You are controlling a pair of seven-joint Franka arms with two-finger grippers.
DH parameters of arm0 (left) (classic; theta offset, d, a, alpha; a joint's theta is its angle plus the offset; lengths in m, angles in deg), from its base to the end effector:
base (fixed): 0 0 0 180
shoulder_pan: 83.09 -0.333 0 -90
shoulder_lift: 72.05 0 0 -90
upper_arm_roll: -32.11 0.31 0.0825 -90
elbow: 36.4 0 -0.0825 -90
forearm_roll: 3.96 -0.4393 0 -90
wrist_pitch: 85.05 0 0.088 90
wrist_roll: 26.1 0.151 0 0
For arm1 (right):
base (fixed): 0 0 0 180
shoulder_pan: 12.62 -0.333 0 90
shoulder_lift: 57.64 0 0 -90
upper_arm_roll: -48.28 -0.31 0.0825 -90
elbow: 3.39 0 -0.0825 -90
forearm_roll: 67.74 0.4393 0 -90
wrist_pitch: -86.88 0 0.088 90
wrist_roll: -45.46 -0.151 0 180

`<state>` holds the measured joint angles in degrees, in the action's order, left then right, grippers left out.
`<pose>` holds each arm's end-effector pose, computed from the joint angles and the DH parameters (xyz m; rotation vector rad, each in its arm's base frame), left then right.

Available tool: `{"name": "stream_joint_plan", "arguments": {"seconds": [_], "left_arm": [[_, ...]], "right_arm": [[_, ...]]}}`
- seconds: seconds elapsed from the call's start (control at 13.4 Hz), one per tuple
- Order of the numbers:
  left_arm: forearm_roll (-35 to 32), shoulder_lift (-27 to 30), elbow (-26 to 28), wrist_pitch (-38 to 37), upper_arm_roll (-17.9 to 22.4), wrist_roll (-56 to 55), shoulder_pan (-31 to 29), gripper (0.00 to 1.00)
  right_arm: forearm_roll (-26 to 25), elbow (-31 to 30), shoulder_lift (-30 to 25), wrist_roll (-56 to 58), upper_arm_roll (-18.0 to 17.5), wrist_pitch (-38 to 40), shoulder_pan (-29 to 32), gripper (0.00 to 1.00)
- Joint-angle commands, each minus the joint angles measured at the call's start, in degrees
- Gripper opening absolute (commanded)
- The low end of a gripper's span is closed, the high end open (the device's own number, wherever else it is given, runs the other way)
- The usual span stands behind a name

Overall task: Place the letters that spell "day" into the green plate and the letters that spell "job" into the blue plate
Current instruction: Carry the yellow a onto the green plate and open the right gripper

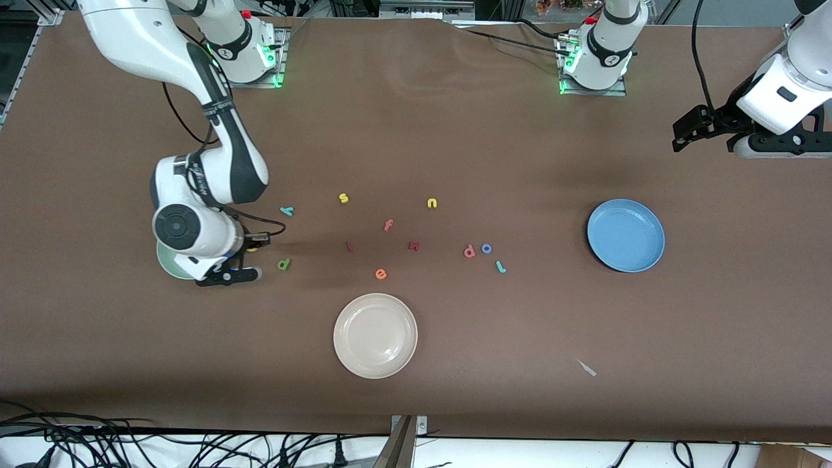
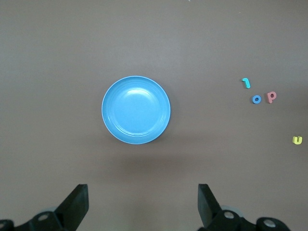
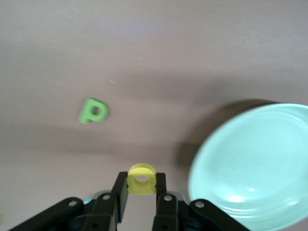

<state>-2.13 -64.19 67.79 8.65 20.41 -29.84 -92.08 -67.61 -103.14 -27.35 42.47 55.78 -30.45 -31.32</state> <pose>0.5655 -0.0358 0.5283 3.1391 0.0367 -0.0766 0.6572 0.1319 0.1758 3.0245 0.2311 -0.3163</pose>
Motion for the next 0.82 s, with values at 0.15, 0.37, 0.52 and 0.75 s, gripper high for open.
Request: {"name": "stream_joint_plan", "arguments": {"seconds": [0.15, 0.37, 0.52, 0.75], "left_arm": [[1.8, 0.0, -0.7, -0.5, -0.1, 0.1, -0.4, 1.00], [1.8, 0.0, -0.7, -0.5, -0.1, 0.1, -0.4, 1.00], [1.8, 0.0, -0.7, -0.5, -0.1, 0.1, -0.4, 1.00], [1.1, -0.5, -0.9, -0.5, -0.1, 0.1, -0.4, 1.00]], "right_arm": [[-0.3, -11.1, -6.6, 13.4, 7.8, -5.2, 0.0, 0.17], [0.1, -17.3, -7.6, 17.5, 10.0, -13.4, 0.0, 0.24], [0.8, -17.6, -7.6, 16.5, 10.0, -14.0, 0.0, 0.99], [1.4, -15.3, -8.8, 9.4, 8.4, -11.0, -0.2, 1.00]]}}
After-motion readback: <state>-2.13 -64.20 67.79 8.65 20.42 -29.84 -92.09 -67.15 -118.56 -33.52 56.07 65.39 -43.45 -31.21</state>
